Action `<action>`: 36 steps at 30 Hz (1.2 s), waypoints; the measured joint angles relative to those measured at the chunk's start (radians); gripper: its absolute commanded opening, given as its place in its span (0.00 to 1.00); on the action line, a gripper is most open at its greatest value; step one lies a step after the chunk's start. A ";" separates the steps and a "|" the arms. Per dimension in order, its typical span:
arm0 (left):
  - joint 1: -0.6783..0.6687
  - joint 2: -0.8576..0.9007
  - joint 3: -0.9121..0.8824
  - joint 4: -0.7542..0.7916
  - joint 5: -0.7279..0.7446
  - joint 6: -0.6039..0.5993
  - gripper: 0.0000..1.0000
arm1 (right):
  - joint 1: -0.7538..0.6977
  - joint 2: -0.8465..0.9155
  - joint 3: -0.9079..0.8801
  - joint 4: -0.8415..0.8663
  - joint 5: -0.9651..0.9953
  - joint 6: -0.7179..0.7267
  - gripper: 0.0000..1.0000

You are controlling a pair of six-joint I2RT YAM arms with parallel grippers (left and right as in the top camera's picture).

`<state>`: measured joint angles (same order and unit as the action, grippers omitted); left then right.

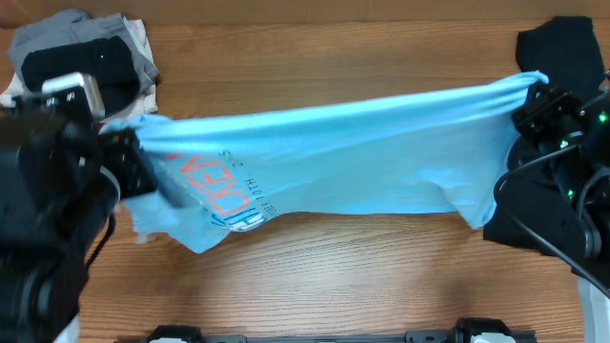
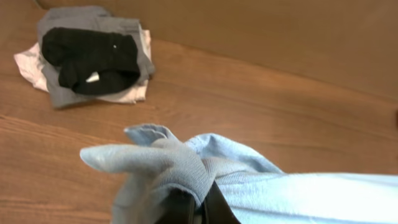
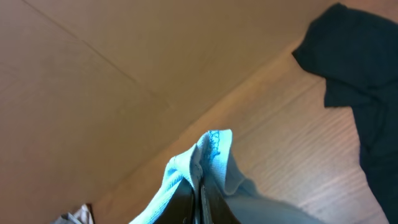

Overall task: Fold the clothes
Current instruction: 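Lay the stretched T-shirt flat on the table and release both grippers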

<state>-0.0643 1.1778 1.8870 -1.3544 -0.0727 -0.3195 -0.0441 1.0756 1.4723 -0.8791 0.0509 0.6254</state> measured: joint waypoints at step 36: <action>-0.001 0.571 0.767 0.000 -0.032 0.304 0.08 | -0.137 0.459 0.578 -0.145 -0.122 -0.153 0.04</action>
<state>-0.0650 1.7489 2.6537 -1.3544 -0.1047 -0.0154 -0.1810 1.5345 2.0506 -1.0241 -0.0708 0.4725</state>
